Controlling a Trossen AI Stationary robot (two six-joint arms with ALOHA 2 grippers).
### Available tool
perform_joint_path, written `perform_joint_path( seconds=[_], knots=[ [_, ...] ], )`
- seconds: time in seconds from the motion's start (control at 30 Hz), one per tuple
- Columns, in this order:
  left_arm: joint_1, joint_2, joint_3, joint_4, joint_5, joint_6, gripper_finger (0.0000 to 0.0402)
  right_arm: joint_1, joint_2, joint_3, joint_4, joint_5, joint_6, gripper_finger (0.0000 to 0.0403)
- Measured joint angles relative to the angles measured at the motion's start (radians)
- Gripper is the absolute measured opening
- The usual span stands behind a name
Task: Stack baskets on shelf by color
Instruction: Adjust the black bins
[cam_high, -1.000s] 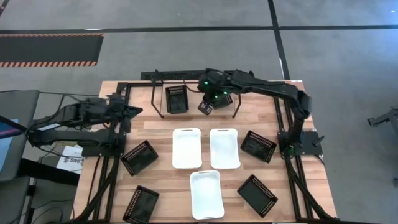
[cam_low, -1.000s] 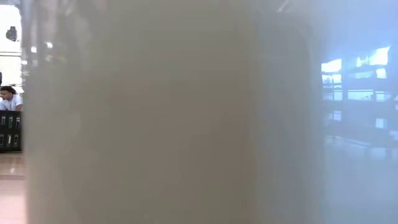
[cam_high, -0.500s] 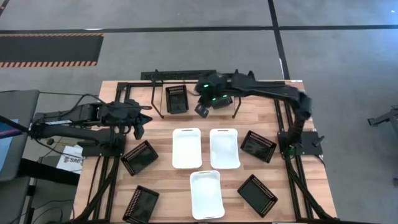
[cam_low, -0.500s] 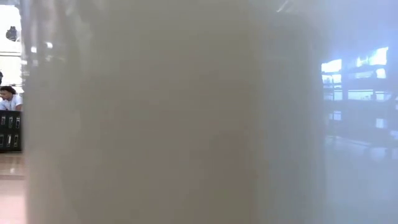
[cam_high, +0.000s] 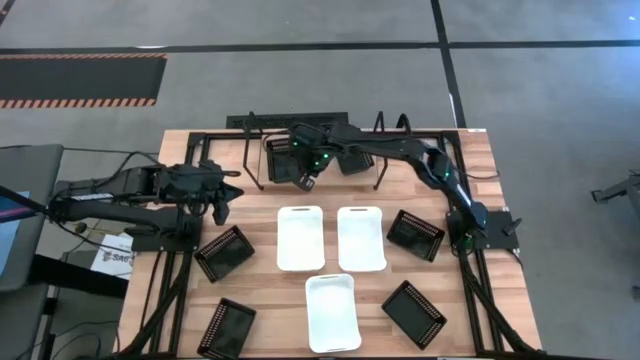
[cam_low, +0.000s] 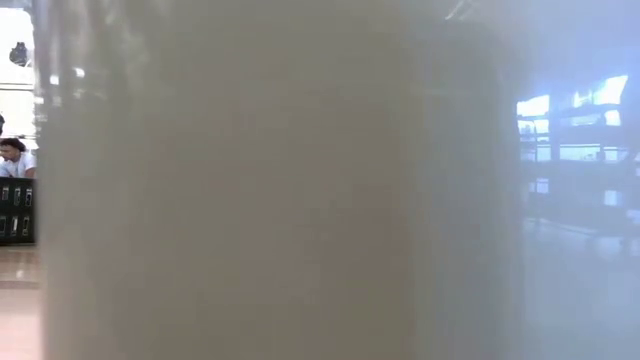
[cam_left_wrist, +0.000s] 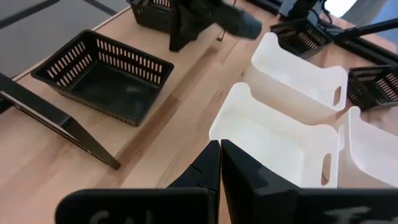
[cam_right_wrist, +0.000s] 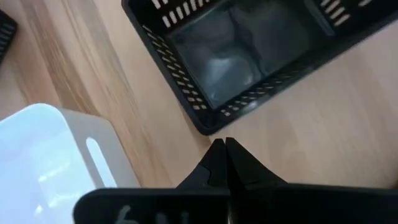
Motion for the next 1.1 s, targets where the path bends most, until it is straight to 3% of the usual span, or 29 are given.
perform_joint_path(
  seconds=[0.37, 0.9, 1.1],
  knots=[
    [0.0, 0.0, 0.0, 0.0, 0.0, 0.002, 0.0, 0.005, 0.053, 0.051, -0.086, 0.054, -0.059, 0.0],
    [0.0, 0.001, 0.0, 0.0, 0.0, 0.01, 0.0, 0.003, 0.052, 0.051, 0.027, 0.059, -0.046, 0.0],
    [0.0, 0.001, 0.0, 0.0, 0.0, 0.01, 0.0, 0.002, 0.052, 0.051, -0.044, 0.196, -0.029, 0.0]
  ],
)
